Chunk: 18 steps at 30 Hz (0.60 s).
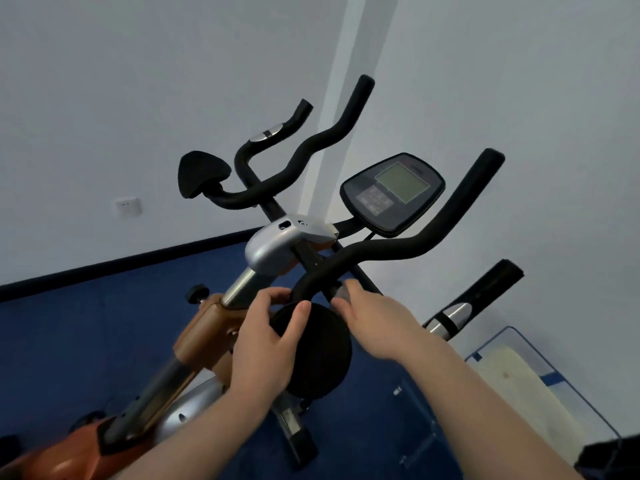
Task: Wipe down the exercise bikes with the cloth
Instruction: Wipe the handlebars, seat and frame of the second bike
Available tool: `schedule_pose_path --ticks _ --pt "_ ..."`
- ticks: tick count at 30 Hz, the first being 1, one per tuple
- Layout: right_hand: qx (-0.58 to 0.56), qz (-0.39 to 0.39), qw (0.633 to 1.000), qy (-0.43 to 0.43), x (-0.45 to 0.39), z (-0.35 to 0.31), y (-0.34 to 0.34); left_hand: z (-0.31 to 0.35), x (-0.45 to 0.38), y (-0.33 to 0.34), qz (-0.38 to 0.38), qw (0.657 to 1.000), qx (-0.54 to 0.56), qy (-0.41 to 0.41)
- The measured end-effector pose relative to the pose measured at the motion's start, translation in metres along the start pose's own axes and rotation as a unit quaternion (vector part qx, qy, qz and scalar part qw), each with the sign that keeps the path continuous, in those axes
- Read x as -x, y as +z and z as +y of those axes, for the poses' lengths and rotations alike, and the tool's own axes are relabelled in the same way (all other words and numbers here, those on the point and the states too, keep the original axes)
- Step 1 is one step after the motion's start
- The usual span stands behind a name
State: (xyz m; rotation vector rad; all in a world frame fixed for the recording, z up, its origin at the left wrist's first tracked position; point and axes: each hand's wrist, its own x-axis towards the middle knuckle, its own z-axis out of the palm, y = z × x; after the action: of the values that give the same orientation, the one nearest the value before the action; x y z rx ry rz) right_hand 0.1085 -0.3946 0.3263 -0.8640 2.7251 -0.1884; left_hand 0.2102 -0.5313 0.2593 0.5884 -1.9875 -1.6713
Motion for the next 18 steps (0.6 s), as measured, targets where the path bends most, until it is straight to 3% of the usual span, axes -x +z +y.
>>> schedule_pose_path --ticks 3,6,13,16,18 --pt "0.031 -0.027 0.999 0.002 -0.001 0.002 -0.006 0.000 0.000 0.000 0.000 1.000 -0.002 0.002" --pt "-0.008 -0.029 0.999 0.020 -0.015 -0.008 -0.011 0.000 0.000 -0.001 -0.014 1.000 0.003 0.000" --pt "-0.083 0.102 0.991 -0.006 0.011 0.008 -0.023 0.002 -0.003 -0.007 -0.044 0.999 -0.018 0.003" --pt "-0.150 0.233 0.960 -0.032 0.007 0.004 -0.056 0.007 -0.009 -0.011 -0.054 0.998 -0.036 0.024" --pt "-0.177 0.267 0.945 -0.071 -0.006 -0.008 -0.070 0.014 -0.017 -0.012 -0.056 0.998 -0.022 0.027"
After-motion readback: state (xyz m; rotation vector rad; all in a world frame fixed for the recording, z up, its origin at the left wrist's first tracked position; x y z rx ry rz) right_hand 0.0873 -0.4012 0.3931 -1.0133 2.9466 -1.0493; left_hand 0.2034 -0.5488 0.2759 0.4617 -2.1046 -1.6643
